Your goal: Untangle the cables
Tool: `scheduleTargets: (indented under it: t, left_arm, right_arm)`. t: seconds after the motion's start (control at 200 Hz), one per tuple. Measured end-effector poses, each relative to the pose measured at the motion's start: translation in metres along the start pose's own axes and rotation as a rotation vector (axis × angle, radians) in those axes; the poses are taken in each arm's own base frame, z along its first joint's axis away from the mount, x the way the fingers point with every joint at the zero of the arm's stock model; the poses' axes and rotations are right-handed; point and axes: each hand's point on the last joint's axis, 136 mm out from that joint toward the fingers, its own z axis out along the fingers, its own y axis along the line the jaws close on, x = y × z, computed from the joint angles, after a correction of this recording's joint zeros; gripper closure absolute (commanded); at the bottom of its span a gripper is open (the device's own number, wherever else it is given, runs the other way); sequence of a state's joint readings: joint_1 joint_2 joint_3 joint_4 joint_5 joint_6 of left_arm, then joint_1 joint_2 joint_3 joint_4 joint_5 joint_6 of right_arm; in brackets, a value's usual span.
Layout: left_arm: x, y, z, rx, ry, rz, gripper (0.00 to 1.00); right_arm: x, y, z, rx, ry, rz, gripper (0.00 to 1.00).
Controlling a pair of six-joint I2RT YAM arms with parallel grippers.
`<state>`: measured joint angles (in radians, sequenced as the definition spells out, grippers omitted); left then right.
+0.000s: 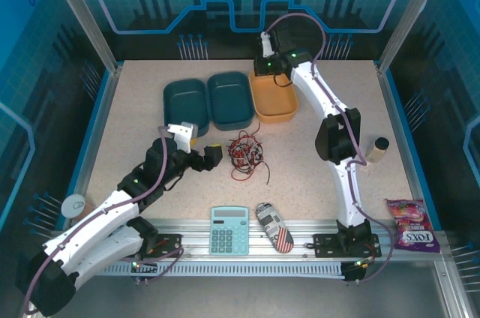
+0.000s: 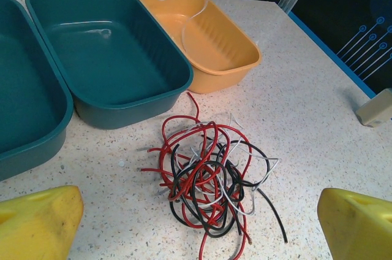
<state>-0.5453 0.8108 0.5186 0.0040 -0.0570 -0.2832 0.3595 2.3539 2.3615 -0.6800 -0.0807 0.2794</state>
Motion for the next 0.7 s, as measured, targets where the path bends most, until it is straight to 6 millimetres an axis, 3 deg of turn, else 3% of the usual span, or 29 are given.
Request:
scheduleTargets:
  t: [0.11, 0.255, 0.395, 0.7]
  left_arm:
    - [0.000, 0.000, 0.000, -0.001, 0.001, 0.000, 0.01]
    - [0.002, 0.001, 0.002, -0.004, 0.010, 0.000, 0.01]
    - [0.004, 0.002, 0.004, -0.006, 0.016, 0.000, 0.01]
    - [0.004, 0.002, 0.004, -0.006, 0.017, -0.007, 0.01]
  right_arm:
    - [0.013, -0.006, 0.007, 0.011, 0.036, 0.021, 1.00]
    - [0.045, -0.022, 0.017, 0.044, 0.122, 0.050, 1.00]
    - [0.069, -0.035, 0.013, 0.095, 0.176, 0.062, 1.00]
    - [0.067, -0.050, -0.020, 0.214, 0.147, 0.077, 1.00]
